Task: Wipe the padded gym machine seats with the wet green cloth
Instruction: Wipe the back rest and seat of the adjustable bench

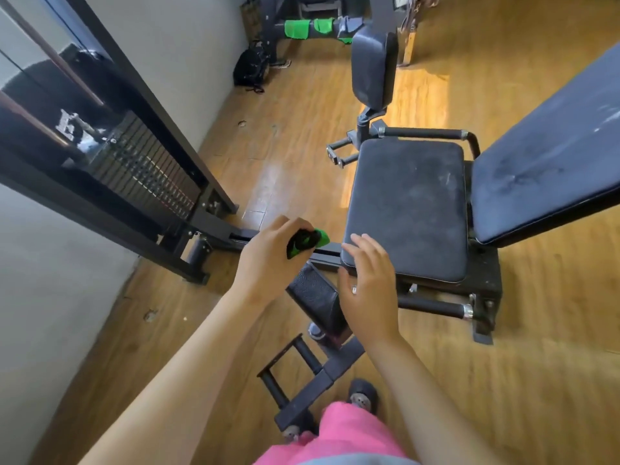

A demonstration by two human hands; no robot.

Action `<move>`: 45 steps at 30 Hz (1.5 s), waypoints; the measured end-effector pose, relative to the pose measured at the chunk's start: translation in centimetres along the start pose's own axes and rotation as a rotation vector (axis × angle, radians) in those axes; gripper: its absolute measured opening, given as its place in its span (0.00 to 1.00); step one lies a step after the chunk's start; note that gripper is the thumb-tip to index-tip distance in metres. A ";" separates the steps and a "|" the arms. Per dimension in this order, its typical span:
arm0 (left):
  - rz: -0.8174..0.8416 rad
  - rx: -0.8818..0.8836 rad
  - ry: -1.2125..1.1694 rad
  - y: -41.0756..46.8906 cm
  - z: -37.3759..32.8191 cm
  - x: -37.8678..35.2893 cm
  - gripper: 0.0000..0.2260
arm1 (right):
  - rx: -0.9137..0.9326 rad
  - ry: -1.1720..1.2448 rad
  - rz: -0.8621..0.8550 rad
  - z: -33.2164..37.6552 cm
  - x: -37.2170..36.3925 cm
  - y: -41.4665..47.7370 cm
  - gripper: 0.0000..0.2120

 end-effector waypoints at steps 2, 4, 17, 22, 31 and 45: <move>0.012 -0.009 -0.022 0.2 0.0 -0.2 0.12 | -0.016 0.019 0.005 0.1 -0.6 -0.4 0.17; 0.006 -0.009 -0.052 0.8 0.4 -0.3 0.12 | -0.018 0.015 0.027 -0.3 -1.1 -0.1 0.19; 0.073 0.233 -0.316 10.7 10.9 -0.9 0.28 | -0.106 -0.156 -0.122 0.7 -7.3 7.0 0.14; 0.332 0.067 -0.357 16.8 14.9 -0.1 0.30 | -0.284 -0.350 -0.254 4.0 -12.3 11.1 0.12; 0.366 -0.271 -0.288 22.4 19.2 5.9 0.22 | -0.440 -0.526 -0.286 8.5 -15.9 16.2 0.14; 0.445 -0.500 -0.407 22.5 13.6 4.8 0.20 | -0.767 0.401 -0.681 9.8 -19.0 16.7 0.09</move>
Point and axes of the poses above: each hand's wrist, its own y-axis towards the middle knuckle, its own x-axis out of the back of the hand, z = x × y, the point moved 6 cm from there along y, towards the middle knuckle, and after that the axes turned 11 degrees about x, right-handed, at the moved point
